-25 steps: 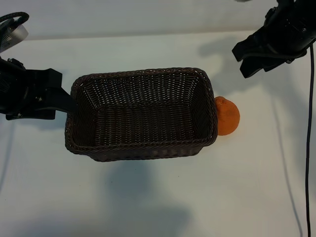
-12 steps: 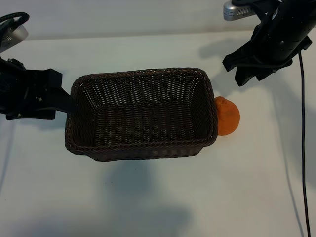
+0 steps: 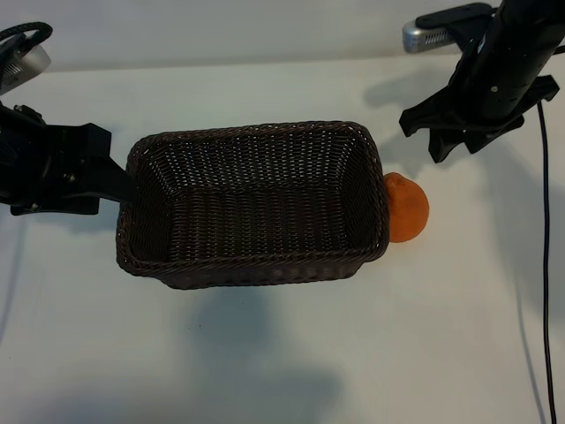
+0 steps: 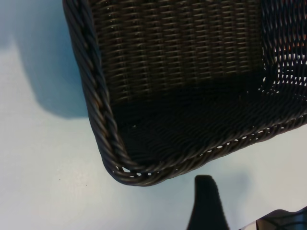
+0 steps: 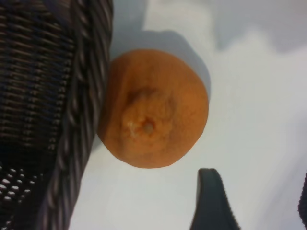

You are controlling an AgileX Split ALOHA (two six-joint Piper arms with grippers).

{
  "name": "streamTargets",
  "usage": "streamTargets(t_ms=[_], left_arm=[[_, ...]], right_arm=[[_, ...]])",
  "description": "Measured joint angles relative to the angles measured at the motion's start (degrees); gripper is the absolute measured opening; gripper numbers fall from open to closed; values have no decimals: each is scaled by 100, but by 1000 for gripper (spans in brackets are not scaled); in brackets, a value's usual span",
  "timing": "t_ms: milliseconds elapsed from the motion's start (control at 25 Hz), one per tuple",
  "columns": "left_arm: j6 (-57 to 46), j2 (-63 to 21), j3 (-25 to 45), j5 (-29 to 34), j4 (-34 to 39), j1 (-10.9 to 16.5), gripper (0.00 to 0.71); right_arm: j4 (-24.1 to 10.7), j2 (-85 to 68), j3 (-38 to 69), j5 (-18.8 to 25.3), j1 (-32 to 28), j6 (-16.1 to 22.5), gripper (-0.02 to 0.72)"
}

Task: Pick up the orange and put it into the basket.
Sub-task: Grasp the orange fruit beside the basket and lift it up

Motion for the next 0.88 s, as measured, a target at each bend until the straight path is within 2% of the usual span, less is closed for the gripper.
streamTargets(t_ms=[320,600,880], left_arm=[[0,0,0,0,0,0,525],[0,0,0,0,0,0,525],[0,0,0,0,0,0,525]], right_arm=[[139,373,0,121,0,11,433],[502,556,0,11,0,-16,433],[1039,564,0,-122,0,-308,433]])
